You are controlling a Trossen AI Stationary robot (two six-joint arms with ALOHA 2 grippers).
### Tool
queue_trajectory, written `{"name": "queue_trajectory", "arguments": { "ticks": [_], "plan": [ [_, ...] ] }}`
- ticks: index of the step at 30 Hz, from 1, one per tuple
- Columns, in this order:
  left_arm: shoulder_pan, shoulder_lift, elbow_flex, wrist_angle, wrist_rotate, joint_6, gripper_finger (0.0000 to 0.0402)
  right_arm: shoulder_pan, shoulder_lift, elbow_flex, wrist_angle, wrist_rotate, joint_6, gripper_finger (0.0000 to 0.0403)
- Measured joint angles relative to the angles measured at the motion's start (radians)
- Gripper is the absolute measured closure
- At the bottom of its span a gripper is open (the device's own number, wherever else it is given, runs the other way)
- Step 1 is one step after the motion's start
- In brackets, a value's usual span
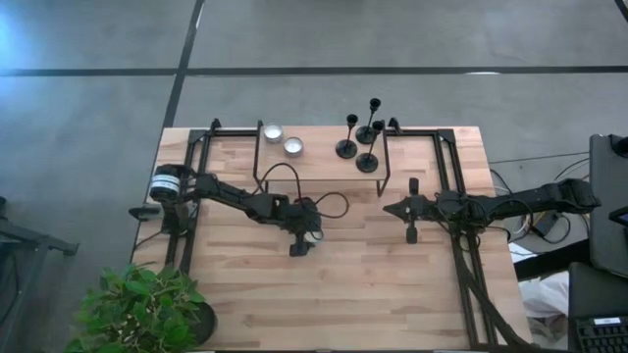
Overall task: Pick & Place candle stick holders
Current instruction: Put the blue scented candle on the shelf
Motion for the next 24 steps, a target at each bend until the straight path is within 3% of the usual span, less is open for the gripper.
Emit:
{"name": "queue_trajectory", "arguments": {
  "ticks": [24],
  "plan": [
    [-0.002, 0.000, -0.003, 0.002, -0.024, -0.010, 0.0014, 0.000, 0.000, 0.000, 0.000, 0.000, 0.000, 0.0394]
  ]
}}
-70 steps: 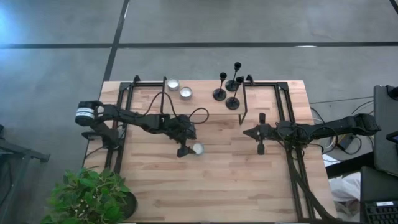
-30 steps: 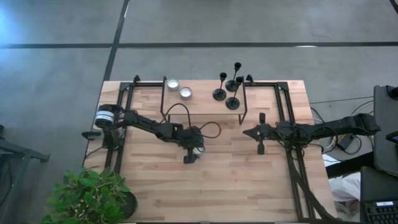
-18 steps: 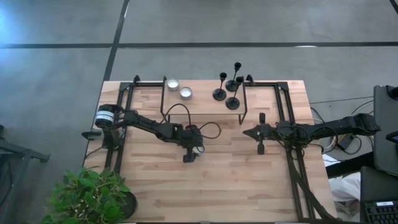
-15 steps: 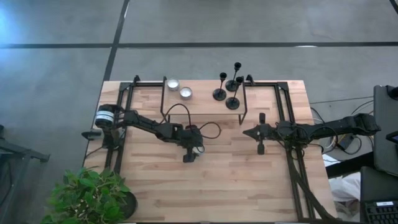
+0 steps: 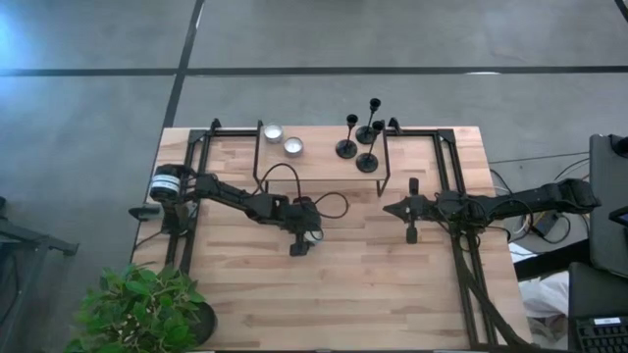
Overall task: Pick & Place candle stick holders
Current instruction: Put the blue scented candle on the shelf
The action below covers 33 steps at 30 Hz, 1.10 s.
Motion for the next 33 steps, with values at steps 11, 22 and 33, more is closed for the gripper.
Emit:
{"name": "queue_trajectory", "arguments": {
  "ticks": [11, 22, 33],
  "plan": [
    [-0.001, 0.000, 0.001, 0.016, 0.019, -0.001, 0.0022, 0.000, 0.000, 0.000, 0.000, 0.000, 0.000, 0.0394],
    [-0.001, 0.000, 0.001, 0.016, 0.029, 0.002, 0.0081, 0.000, 0.000, 0.000, 0.000, 0.000, 0.000, 0.0394],
    [-0.001, 0.001, 0.001, 0.027, 0.031, -0.005, 0.0089, 0.000, 0.000, 0.000, 0.000, 0.000, 0.000, 0.0394]
  ]
}}
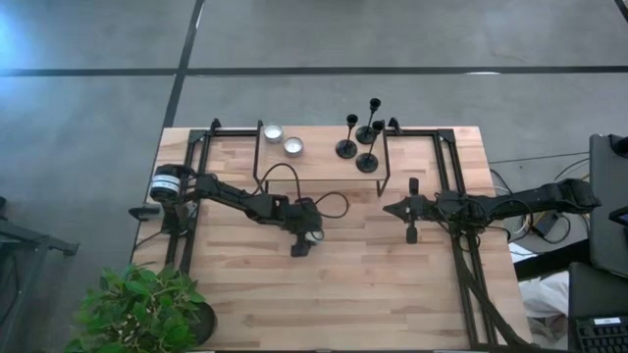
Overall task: Pick & Place candle stick holders
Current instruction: Put the blue scented candle on the shelf
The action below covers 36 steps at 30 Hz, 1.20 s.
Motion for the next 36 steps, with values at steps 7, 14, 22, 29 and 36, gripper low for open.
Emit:
{"name": "queue_trajectory", "arguments": {
  "ticks": [7, 14, 22, 29, 36],
  "plan": [
    [0.000, 0.001, 0.004, 0.056, 0.005, -0.047, 0.0092, 0.000, 0.000, 0.000, 0.000, 0.000, 0.000, 0.0394],
    [0.000, -0.001, 0.044, 0.011, 0.022, -0.040, 0.0093, 0.000, 0.000, 0.000, 0.000, 0.000, 0.000, 0.0394],
    [0.001, -0.026, 0.132, -0.190, 0.023, 0.038, 0.0093, 0.000, 0.000, 0.000, 0.000, 0.000, 0.000, 0.0394],
    [0.002, -0.090, 0.160, -0.246, 0.023, 0.052, 0.0093, 0.000, 0.000, 0.000, 0.000, 0.000, 0.000, 0.0394],
    [0.015, -0.200, 0.159, -0.340, 0.023, 0.076, 0.0092, 0.000, 0.000, 0.000, -0.001, 0.000, 0.000, 0.0394]
  ]
}}
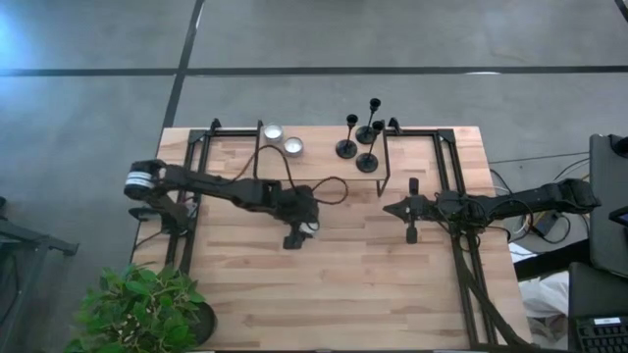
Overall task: Pick & Place candle stick holders
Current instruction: Put the blue scented candle on the shelf
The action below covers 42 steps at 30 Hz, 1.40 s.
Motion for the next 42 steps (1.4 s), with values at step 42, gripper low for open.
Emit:
{"name": "queue_trajectory", "arguments": {
  "ticks": [42],
  "plan": [
    [0.392, -0.237, 0.046, -0.410, -0.090, 0.168, 0.0092, 0.000, 0.000, 0.000, 0.000, 0.000, 0.000, 0.0394]
  ]
}}
